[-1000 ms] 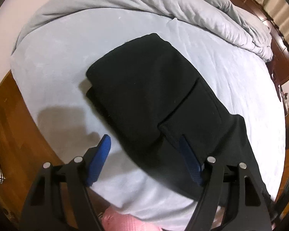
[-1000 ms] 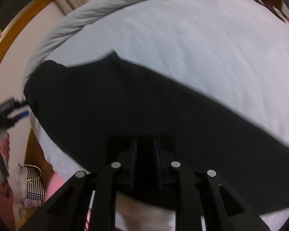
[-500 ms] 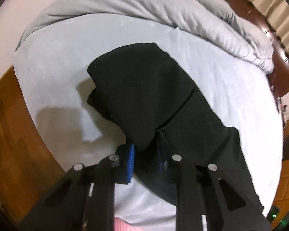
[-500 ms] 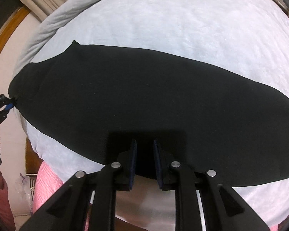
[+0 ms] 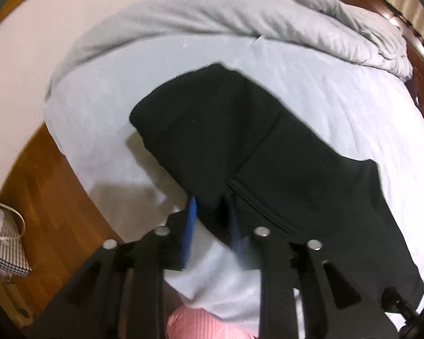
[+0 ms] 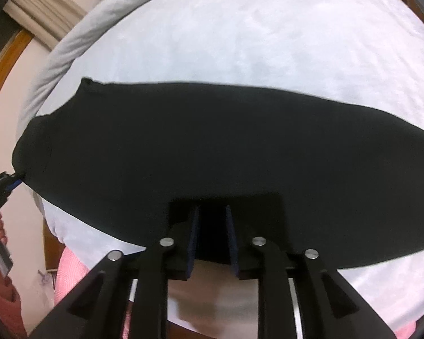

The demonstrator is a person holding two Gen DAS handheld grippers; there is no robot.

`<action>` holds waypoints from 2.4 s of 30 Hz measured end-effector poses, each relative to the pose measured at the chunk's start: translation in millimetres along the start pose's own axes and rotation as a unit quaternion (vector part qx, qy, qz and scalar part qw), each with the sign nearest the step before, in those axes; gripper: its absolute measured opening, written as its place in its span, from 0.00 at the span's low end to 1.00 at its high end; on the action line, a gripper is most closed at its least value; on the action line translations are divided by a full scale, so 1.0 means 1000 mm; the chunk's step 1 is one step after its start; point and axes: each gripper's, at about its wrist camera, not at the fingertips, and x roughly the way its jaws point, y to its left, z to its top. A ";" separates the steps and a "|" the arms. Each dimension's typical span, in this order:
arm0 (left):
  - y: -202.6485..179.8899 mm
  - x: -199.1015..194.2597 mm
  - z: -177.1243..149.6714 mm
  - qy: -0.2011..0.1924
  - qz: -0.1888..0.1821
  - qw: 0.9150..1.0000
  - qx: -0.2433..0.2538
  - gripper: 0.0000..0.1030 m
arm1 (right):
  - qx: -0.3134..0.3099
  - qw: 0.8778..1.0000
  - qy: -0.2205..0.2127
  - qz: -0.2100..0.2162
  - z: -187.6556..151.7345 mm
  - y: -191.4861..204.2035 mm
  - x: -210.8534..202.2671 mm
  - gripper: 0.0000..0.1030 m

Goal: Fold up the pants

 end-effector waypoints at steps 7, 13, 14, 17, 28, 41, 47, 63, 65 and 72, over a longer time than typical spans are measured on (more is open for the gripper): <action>-0.118 -0.025 -0.039 0.024 -0.101 0.986 0.128 0.57 | 0.103 0.994 -0.027 -0.033 -0.020 -0.090 -0.044 0.26; -0.223 0.003 -0.081 0.071 -0.138 0.958 0.239 0.79 | 0.196 0.977 -0.043 -0.071 -0.049 -0.176 -0.086 0.52; -0.237 0.008 -0.091 0.074 -0.138 0.954 0.256 0.83 | 0.209 0.975 -0.044 -0.067 -0.052 -0.187 -0.089 0.58; -0.260 0.019 -0.111 0.086 -0.143 0.946 0.279 0.87 | 0.254 0.965 -0.041 -0.042 -0.067 -0.223 -0.093 0.61; -0.268 0.043 -0.143 0.089 -0.109 0.940 0.311 0.93 | 0.357 0.927 -0.106 0.042 -0.077 -0.294 -0.075 0.62; -0.261 0.023 -0.139 0.091 -0.133 0.949 0.270 0.91 | 0.316 0.933 -0.172 0.015 -0.039 -0.281 -0.105 0.08; -0.270 0.011 -0.149 0.055 -0.134 0.945 0.292 0.92 | 0.314 0.935 -0.163 -0.027 -0.038 -0.290 -0.114 0.08; -0.216 0.015 -0.124 0.109 -0.168 0.958 0.206 0.93 | 0.154 0.961 -0.226 -0.040 0.003 -0.164 -0.151 0.10; -0.201 0.014 -0.116 0.104 -0.165 0.961 0.194 0.93 | 0.111 0.968 -0.221 -0.029 0.014 -0.128 -0.143 0.10; -0.162 0.011 -0.081 0.101 -0.155 0.969 0.164 0.93 | 0.022 0.988 -0.153 -0.005 0.020 -0.043 -0.077 0.10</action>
